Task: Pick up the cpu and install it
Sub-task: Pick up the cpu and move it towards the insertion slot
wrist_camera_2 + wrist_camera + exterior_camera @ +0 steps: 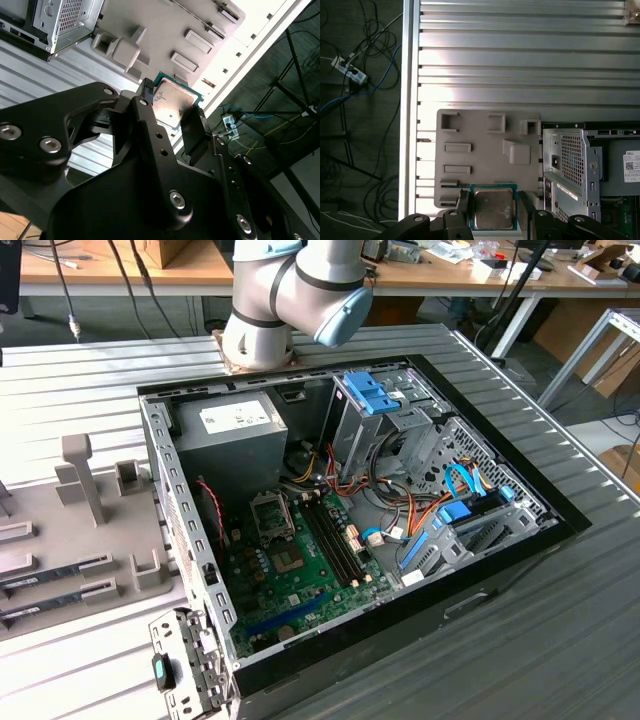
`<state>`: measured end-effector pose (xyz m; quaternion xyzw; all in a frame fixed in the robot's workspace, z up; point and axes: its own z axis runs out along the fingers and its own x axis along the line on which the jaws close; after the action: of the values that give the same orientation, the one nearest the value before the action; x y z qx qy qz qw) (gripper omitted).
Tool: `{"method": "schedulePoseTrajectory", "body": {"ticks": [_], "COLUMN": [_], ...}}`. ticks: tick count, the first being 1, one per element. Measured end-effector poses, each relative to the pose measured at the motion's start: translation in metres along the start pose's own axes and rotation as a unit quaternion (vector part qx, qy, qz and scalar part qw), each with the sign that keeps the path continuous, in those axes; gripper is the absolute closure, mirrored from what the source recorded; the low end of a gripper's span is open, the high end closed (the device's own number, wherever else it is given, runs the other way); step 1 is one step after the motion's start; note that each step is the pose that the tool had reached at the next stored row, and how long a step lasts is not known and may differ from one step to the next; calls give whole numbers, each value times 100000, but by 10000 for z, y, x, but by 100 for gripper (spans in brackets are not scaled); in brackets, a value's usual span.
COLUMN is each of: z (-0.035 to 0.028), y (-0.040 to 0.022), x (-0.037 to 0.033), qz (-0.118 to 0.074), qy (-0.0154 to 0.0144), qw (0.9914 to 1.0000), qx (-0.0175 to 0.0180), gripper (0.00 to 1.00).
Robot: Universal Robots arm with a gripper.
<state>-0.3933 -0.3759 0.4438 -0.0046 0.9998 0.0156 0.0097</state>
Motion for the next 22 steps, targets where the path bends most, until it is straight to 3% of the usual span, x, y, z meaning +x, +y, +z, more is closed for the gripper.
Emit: {"method": "schedulePoseTrajectory", "body": {"ticks": [22], "z": [16], "y": [-1], "x": [-98], "qz": [-1], "qy": [-4], "qw": [100000], "qx": [-3], "gripper": [53]}}
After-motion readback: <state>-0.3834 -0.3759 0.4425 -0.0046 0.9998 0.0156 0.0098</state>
